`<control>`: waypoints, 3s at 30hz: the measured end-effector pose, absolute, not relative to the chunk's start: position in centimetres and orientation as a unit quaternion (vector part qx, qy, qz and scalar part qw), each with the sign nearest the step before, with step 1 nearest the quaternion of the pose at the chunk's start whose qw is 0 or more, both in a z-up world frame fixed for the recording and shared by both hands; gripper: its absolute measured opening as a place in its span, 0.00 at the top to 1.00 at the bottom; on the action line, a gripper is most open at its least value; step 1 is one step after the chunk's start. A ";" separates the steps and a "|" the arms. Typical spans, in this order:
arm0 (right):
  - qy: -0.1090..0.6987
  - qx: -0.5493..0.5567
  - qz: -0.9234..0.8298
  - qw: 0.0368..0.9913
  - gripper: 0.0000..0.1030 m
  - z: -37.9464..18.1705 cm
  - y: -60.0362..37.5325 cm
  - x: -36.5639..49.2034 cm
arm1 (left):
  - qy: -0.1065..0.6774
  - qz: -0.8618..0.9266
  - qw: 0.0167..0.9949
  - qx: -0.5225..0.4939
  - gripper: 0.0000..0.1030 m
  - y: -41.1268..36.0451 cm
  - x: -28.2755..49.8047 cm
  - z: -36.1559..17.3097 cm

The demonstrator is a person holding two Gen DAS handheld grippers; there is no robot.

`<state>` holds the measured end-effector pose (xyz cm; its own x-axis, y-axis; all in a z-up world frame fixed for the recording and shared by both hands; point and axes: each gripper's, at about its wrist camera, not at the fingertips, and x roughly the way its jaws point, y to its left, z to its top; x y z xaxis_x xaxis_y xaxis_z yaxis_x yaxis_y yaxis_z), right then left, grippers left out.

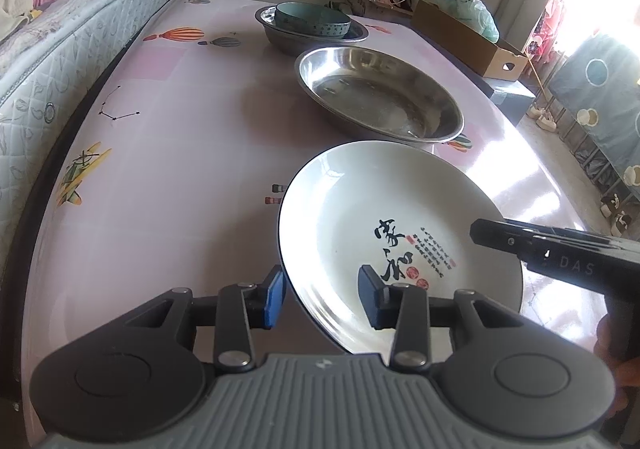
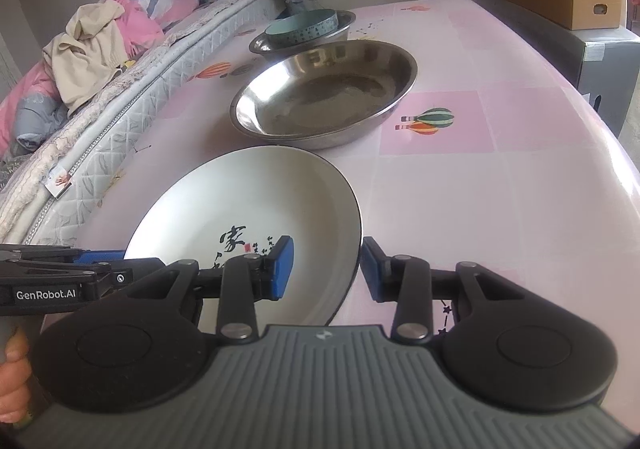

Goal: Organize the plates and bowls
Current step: 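Lift the white plate off the table with both grippers, then carry the white plate toward the large steel bowl with both grippers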

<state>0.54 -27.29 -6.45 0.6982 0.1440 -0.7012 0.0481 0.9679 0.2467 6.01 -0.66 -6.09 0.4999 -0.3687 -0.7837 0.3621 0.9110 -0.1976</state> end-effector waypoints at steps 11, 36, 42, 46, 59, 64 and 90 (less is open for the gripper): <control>0.385 0.132 0.020 0.913 0.65 -7.1 -28.1 0.8 | 0.453 -0.199 0.869 0.018 0.61 -1.7 6.8 -6.6; 0.394 0.139 0.022 0.908 0.80 -8.0 -27.8 1.1 | 0.460 -0.195 0.866 0.015 0.64 -1.7 7.0 -6.6; 0.398 0.140 0.021 0.907 0.80 -7.8 -27.9 0.6 | 0.464 -0.199 0.863 0.016 0.64 -1.7 6.2 -6.4; 0.399 0.144 0.021 0.905 0.80 -7.7 -28.0 0.0 | 0.464 -0.203 0.862 0.024 0.64 -1.8 5.6 -6.3; 0.386 0.151 0.022 0.910 0.80 -7.7 -28.5 -0.5 | 0.460 -0.201 0.864 0.042 0.63 -2.4 6.0 -6.7; 0.386 0.161 0.023 0.908 0.80 -8.2 -28.7 -0.1 | 0.453 -0.195 0.868 0.052 0.63 -2.8 6.6 -6.7; 0.373 0.149 0.019 0.915 0.80 -8.4 -28.0 0.5 | 0.450 -0.165 0.874 0.084 0.63 -4.3 7.3 -6.4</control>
<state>0.47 -27.98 -8.45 0.7205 0.1451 -0.6781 0.0773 0.9550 0.2864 7.30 -4.28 -6.40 0.5404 -0.2133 -0.8139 0.3649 0.9310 -0.0017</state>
